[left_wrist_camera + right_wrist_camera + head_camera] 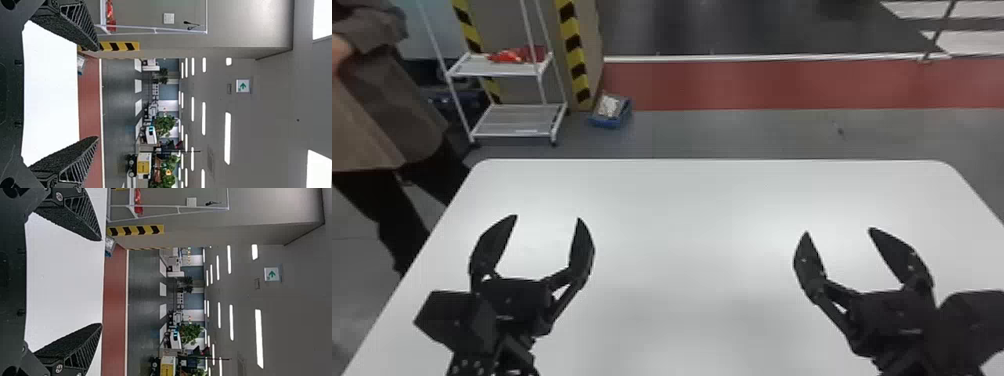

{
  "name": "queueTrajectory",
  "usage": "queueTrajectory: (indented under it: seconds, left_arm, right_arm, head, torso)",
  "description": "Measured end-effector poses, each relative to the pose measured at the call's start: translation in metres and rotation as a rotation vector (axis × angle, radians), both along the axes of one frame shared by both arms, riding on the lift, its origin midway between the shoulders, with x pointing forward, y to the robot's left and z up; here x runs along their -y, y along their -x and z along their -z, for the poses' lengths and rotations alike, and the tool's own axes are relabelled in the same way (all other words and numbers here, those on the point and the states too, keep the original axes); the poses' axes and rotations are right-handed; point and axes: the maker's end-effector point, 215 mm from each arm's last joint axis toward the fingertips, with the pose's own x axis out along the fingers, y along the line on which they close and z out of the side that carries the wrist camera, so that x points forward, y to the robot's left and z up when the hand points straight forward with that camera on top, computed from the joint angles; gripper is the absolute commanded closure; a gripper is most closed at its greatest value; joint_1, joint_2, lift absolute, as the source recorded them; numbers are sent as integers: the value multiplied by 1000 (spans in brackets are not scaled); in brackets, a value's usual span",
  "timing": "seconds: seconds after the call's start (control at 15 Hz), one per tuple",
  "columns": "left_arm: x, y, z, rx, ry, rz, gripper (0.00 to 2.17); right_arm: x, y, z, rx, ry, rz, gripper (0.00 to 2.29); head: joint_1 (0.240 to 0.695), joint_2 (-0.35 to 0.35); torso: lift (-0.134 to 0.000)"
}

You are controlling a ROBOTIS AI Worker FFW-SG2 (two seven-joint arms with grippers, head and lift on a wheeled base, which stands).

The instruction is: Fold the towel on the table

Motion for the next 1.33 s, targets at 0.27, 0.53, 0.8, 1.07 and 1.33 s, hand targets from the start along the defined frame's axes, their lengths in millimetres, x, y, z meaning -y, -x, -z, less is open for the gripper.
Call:
queueTrajectory:
  seconds: [0.27,0.53,0.8,1.07,1.33]
  left_arm:
    - [0,-1,4,-15,-5,0,80]
    - [0,-1,4,-15,-5,0,80]
    - [1,-1,5,-16,-5,0,80]
    - [2,0,6,-18,-4,3,80]
    - [5,2,2,-13,-2,7,80]
  right_arm:
    - [2,0,1,-6,-3,10,113]
    - [3,2,3,-11,-5,10,113]
    - [4,5,3,-8,-8,13,113]
    - [5,7,3,-6,-8,14,113]
    - [7,10,0,-2,-7,17,100]
  head:
    - [695,39]
    - [695,39]
    - [695,36]
    - [695,34]
    - [695,29]
  torso:
    - [-114]
    - [-114]
    - [-114]
    - [-114]
    - [-114]
